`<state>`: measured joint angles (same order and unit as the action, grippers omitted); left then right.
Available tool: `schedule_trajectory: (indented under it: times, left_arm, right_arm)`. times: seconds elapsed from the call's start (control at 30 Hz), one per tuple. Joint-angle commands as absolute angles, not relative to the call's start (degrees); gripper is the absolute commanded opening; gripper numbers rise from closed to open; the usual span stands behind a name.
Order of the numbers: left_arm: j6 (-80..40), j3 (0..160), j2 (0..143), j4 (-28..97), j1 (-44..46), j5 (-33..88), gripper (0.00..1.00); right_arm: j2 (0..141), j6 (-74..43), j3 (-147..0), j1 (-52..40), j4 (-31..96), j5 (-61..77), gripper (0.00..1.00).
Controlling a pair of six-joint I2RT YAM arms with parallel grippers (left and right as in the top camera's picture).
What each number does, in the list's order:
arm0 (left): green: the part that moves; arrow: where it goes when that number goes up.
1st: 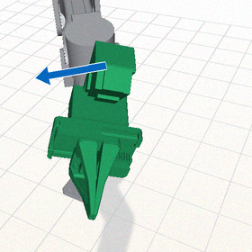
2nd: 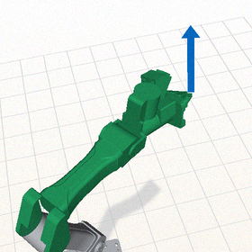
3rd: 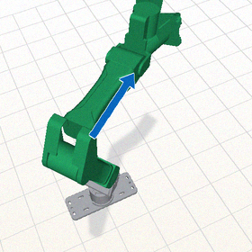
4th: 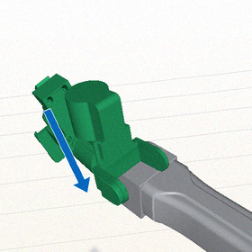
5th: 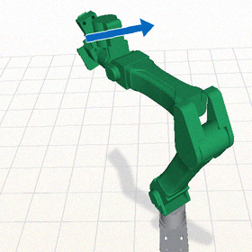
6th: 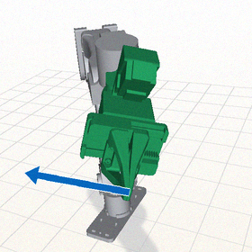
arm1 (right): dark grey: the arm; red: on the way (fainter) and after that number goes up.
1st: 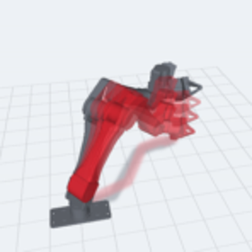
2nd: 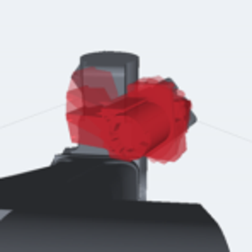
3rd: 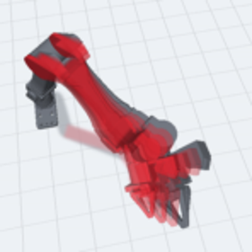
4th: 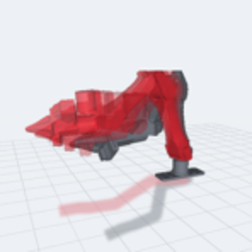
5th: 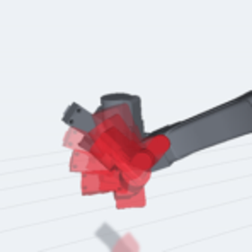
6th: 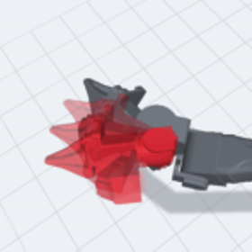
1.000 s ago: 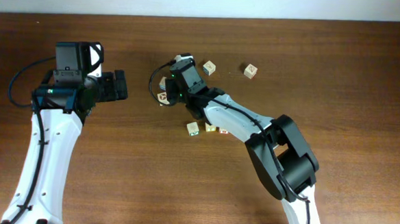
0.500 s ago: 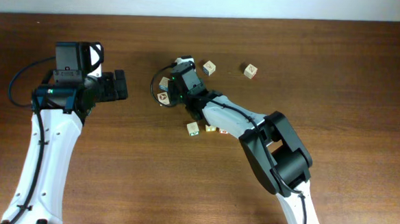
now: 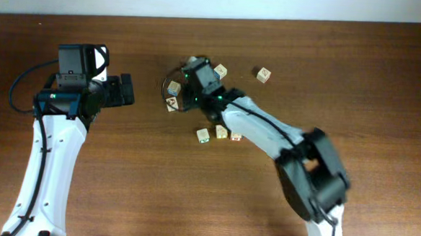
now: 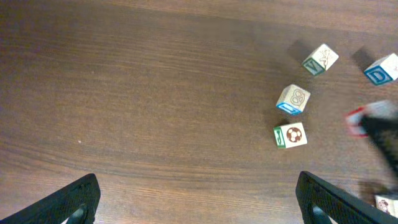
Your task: Rotate 4 blocks
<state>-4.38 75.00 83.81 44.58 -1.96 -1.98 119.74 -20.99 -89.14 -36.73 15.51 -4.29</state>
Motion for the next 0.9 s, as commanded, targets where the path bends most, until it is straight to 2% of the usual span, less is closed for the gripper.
schedule_trajectory:
  times: [0.0,0.07,0.1,0.23,0.47,0.63,0.83,0.87]
  left_arm:
    - [-5.1,75.7,83.6,44.6,-2.0,-2.4,0.99]
    - [-5.1,75.7,83.6,44.6,-2.0,-2.4,0.99]
    - [-5.1,75.7,83.6,44.6,-2.0,-2.4,0.99]
    - [-5.1,75.7,83.6,44.6,-2.0,-2.4,0.99]
    - [-5.1,75.7,83.6,44.6,-2.0,-2.4,0.99]
    - [-5.1,75.7,83.6,44.6,-2.0,-2.4,0.99]
    - [-5.1,75.7,83.6,44.7,-2.0,-2.4,0.99]
    - [-5.1,75.7,83.6,44.6,-2.0,-2.4,0.99]
  right_arm:
    - [113.1,-21.5,-89.7,-37.7,25.6,5.6,0.34]
    - [114.5,-21.7,-89.3,-39.4,35.2,10.0,0.34]
    - [115.7,-21.9,-88.2,-40.9,38.4,9.9,0.31]
    - [118.5,-23.5,-85.5,-43.6,38.6,10.0,0.3]
    - [118.6,-29.5,-84.2,-44.2,37.5,-5.3,0.33]
    - [118.6,-31.8,-84.2,-44.1,38.6,-8.7,0.33]
    - [118.4,-29.7,-87.7,-43.9,46.1,2.3,0.31]
    - [118.4,-26.2,-87.7,-43.9,45.9,3.5,0.31]
